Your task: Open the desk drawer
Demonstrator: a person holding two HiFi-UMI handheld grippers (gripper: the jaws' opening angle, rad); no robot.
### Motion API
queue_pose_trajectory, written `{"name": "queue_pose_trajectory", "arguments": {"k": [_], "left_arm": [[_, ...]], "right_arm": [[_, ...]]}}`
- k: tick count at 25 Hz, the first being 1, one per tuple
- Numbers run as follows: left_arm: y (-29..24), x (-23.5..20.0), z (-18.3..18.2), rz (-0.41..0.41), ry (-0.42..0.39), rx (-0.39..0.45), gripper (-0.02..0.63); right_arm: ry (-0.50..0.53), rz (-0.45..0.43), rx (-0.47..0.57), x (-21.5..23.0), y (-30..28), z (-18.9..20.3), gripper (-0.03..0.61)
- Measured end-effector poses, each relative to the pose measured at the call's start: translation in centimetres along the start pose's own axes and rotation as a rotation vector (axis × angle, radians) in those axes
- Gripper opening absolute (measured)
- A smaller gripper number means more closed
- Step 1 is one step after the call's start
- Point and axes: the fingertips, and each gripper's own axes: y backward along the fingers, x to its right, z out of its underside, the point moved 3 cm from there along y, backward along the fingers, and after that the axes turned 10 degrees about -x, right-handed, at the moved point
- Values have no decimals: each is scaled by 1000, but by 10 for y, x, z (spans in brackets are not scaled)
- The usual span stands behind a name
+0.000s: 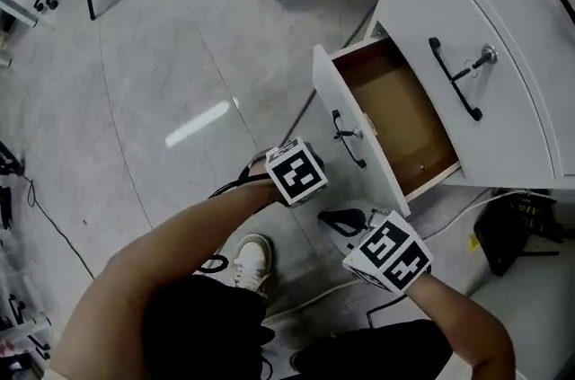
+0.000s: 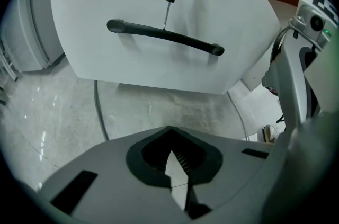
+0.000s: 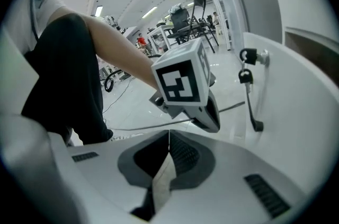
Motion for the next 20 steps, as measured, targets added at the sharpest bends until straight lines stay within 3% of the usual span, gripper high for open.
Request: {"name": "queue_pose_trajectory", "arguments": {"k": [7,12,17,20], "left_arm": [[3,0,21,-36,30,-22,5],[19,5,43,-36,174,-1,5],[42,37,25,-1,239,22,5],[61,50,21,-4,332,21,5]], "right_arm": [[-97,-21,5,-5,-3,2,15],[-164,35,0,-11,4,5,15],[-246,119,-20,-2,13,11,15],[-278,145,-12,-8,32,0,15]]}}
